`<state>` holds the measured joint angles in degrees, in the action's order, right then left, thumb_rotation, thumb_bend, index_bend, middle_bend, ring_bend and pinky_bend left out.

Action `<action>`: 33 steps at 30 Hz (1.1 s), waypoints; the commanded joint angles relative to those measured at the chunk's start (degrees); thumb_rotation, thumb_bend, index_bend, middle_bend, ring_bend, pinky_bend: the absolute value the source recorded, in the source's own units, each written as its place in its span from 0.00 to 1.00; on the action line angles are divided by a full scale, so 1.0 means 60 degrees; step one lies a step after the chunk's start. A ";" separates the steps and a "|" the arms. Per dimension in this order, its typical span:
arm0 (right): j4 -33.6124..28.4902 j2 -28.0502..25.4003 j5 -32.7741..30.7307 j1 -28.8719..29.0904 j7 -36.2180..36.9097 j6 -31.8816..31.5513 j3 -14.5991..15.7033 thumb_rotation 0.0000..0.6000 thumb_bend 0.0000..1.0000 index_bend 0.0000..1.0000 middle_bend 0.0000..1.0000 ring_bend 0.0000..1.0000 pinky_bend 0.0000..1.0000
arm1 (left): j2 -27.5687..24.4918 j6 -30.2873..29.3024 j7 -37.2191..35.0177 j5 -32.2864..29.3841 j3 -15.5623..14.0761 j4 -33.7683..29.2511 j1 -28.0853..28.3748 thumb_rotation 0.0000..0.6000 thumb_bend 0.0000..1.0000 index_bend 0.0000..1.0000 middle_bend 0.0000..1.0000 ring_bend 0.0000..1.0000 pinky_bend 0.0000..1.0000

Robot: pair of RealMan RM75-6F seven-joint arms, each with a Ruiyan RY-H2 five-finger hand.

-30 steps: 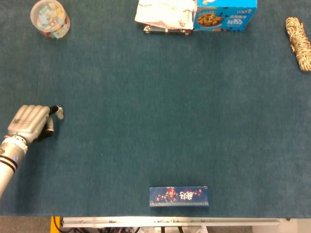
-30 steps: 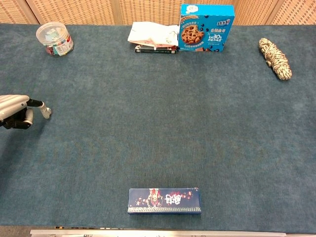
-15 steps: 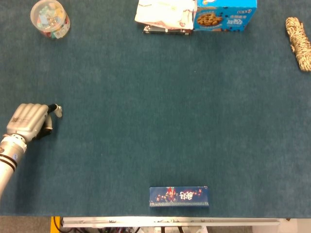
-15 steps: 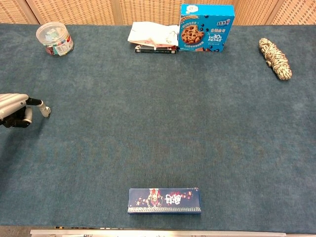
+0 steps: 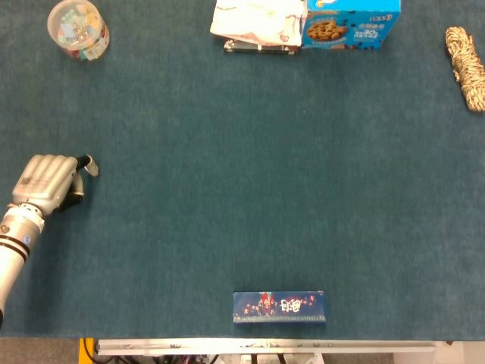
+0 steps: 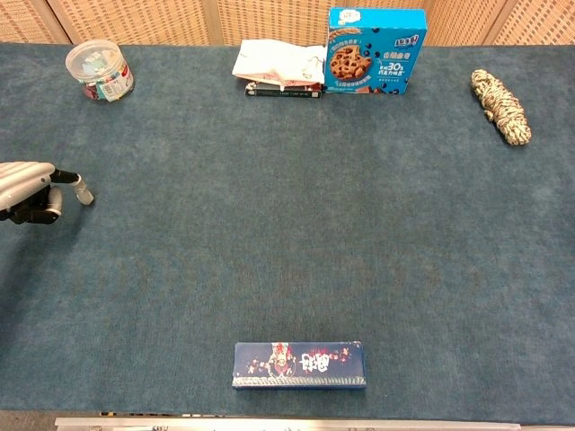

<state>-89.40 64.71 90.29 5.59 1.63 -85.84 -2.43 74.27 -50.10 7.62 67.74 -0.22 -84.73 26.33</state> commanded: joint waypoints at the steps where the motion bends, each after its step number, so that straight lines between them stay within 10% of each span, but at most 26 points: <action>1: 0.0001 -0.0003 -0.0003 -0.0003 0.0007 -0.0004 -0.0002 1.00 0.22 0.80 0.61 0.53 0.77 | 0.0038 0.0007 0.0069 -0.0071 0.0034 0.0040 0.0034 1.00 1.00 0.36 1.00 1.00 1.00; 22: -0.0010 -0.0001 0.0023 0.0005 -0.0004 0.0005 0.0011 1.00 0.22 0.80 0.61 0.53 0.77 | -0.0054 -0.0835 0.0240 0.0258 0.0057 -0.0242 -0.0209 1.00 1.00 0.36 1.00 1.00 1.00; 33: -0.0015 -0.0024 0.0011 -0.0004 0.0029 -0.0004 0.0008 1.00 0.22 0.80 0.61 0.53 0.77 | -0.0921 -0.3134 -0.0017 0.1976 -0.0325 -0.1645 -0.1223 1.00 1.00 0.35 1.00 1.00 1.00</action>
<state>-89.49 64.57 90.35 5.57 1.79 -85.86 -2.38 70.05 -66.29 8.24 77.38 -1.49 -93.10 20.64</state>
